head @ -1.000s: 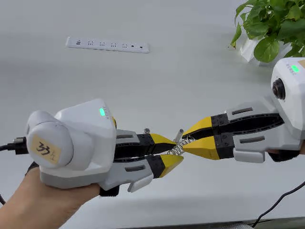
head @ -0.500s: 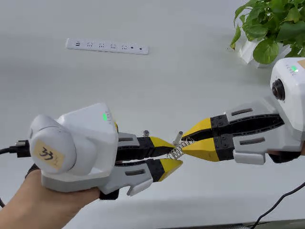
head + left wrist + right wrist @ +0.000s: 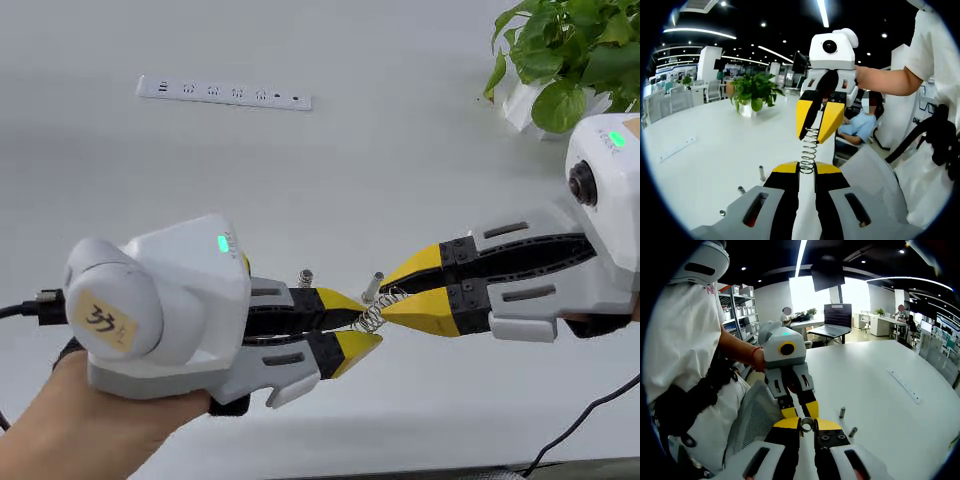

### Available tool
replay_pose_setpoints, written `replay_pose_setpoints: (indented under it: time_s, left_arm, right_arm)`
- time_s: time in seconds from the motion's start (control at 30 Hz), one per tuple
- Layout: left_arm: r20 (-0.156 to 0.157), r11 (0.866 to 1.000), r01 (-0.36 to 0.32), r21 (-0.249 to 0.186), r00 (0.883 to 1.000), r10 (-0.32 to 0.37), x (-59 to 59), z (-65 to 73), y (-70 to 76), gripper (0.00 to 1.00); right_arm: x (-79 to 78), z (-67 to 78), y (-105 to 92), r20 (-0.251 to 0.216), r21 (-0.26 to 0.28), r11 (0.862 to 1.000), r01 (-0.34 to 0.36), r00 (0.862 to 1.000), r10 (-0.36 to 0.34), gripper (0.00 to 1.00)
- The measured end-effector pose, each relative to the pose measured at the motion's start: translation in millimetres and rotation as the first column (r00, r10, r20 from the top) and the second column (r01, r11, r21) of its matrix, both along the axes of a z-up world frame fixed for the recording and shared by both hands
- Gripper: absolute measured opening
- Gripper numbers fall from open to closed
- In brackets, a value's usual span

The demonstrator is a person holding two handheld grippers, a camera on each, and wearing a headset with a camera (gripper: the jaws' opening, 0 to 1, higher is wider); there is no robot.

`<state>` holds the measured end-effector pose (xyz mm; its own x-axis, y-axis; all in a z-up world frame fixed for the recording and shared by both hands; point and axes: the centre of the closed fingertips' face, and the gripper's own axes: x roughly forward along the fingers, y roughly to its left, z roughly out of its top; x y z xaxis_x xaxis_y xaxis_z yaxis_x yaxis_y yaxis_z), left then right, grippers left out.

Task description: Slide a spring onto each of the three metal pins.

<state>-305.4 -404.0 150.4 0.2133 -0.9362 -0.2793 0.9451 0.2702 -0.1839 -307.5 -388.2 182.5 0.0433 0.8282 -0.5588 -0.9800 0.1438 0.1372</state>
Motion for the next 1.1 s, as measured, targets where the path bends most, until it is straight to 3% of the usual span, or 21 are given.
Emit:
replay_pose_setpoints:
  time_s: [0.4,0.57,0.67,0.9,1.1]
  left_arm:
    - [-0.01,1.0,-0.004,-0.024,1.0,0.004,-1.1,0.9,-0.7,0.07]
    - [-0.012,0.999,-0.005,-0.032,1.0,0.004,-1.3,1.9,-1.2,0.07]
    - [-0.008,0.999,-0.002,-0.032,1.0,0.002,-1.1,2.1,-2.1,0.07]
    - [-0.006,1.0,0.009,-0.03,1.0,-0.01,-2.4,0.9,-5.3,0.07]
    - [-0.006,0.999,0.01,-0.036,1.0,-0.01,-1.1,1.8,-6.6,0.07]
  right_arm:
    - [-0.7,-0.6,-0.7,-0.004,-0.026,0.999,-0.023,1.0,0.023,0.08]
    - [-2.5,-4.0,-2.7,-0.003,-0.08,0.995,-0.062,0.998,0.061,0.11]
    - [-2.3,-3.4,-4.4,0.01,-0.133,0.985,-0.111,0.994,0.113,0.13]
    - [-0.1,-1.7,0.7,0.03,-0.244,0.942,-0.231,0.969,0.245,0.16]
    - [-8.6,-12.5,-1.5,0.0,-0.348,0.868,-0.353,0.926,0.377,0.15]
